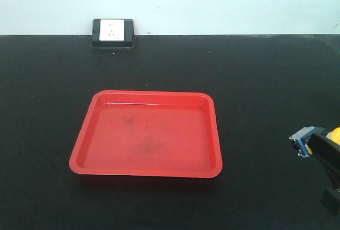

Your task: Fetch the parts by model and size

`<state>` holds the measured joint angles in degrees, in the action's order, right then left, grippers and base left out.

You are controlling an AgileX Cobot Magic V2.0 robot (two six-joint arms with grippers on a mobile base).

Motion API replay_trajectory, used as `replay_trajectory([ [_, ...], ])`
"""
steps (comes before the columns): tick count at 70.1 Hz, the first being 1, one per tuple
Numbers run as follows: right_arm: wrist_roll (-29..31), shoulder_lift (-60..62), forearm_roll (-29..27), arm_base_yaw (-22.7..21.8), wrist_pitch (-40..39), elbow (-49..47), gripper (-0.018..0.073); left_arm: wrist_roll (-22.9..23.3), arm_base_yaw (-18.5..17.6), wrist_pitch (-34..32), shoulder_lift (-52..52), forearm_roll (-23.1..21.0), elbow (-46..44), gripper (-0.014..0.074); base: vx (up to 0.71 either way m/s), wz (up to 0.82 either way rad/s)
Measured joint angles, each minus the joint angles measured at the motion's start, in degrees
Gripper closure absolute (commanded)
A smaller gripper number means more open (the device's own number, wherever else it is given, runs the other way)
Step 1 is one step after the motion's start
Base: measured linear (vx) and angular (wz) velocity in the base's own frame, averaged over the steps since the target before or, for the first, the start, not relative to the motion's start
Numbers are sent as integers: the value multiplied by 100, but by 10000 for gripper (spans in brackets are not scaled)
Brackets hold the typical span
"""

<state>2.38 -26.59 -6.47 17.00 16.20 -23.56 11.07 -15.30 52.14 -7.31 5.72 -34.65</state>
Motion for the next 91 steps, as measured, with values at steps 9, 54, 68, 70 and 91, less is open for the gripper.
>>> replay_trajectory([
  [9,0,-4,0,0,0,0,569,0,0,0,0,0,0,603,0,0],
  [54,0,-4,0,0,0,0,569,0,0,0,0,0,0,603,0,0],
  [68,0,-4,0,0,0,0,569,0,0,-28,0,6,0,603,0,0],
  [70,0,-4,0,0,0,0,569,0,0,-58,0,6,0,603,0,0],
  [91,0,-4,0,0,0,0,569,25,0,-458,-255,6,-88,601,0,0],
])
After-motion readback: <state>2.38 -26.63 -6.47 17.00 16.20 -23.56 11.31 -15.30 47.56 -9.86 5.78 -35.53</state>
